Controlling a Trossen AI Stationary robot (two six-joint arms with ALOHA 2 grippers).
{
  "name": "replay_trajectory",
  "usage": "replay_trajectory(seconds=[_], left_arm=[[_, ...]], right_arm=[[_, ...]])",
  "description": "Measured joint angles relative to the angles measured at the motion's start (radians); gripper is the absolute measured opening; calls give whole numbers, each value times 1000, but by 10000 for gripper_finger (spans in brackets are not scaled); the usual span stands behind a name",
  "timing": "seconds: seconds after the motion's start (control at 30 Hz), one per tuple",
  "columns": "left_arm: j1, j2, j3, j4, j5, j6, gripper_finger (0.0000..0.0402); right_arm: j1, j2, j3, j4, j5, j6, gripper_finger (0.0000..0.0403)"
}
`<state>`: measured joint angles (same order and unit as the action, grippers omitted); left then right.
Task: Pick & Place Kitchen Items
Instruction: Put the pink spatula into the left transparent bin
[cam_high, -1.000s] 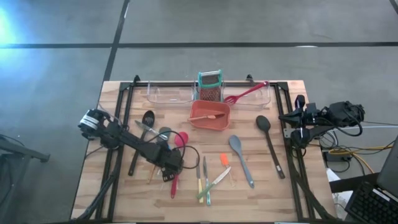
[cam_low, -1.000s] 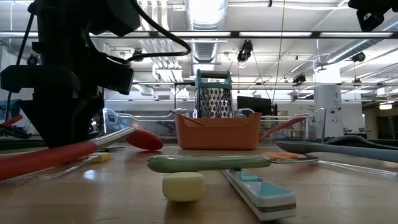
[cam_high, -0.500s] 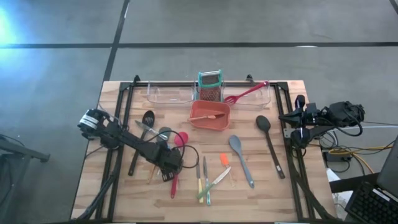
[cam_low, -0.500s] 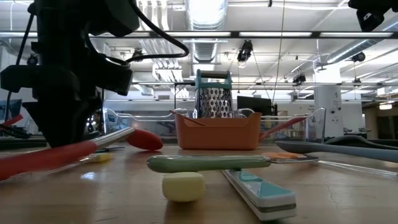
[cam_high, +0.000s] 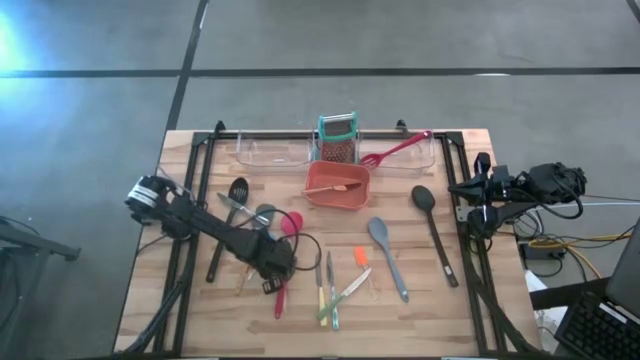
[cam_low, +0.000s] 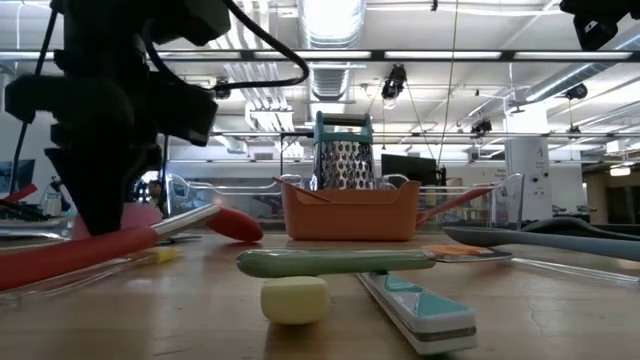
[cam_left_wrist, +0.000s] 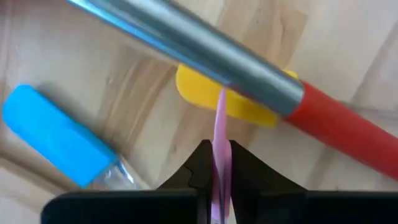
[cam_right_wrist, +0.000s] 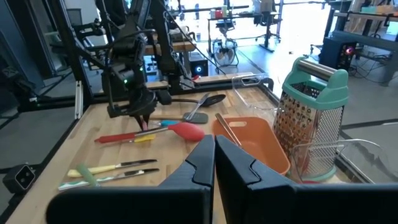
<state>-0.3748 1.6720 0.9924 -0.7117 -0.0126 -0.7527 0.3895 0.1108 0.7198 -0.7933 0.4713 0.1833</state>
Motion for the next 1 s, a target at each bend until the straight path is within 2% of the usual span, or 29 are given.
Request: replay_trajectory(seconds=[0.4,0.7,0.83,1.0], left_arm=[[4,-95,105,-281,18,25,29],[30,-216,217,-398,-98,114,29],[104,-260,242,-399,-124,171,29],[259,-296,276,-405,-128,279,29]], right_arm=[[0,0,0,0,0,0,8],[0,0,0,0,0,0,8],[0,0,0,0,0,0,8],[0,0,0,1,0,0,8]])
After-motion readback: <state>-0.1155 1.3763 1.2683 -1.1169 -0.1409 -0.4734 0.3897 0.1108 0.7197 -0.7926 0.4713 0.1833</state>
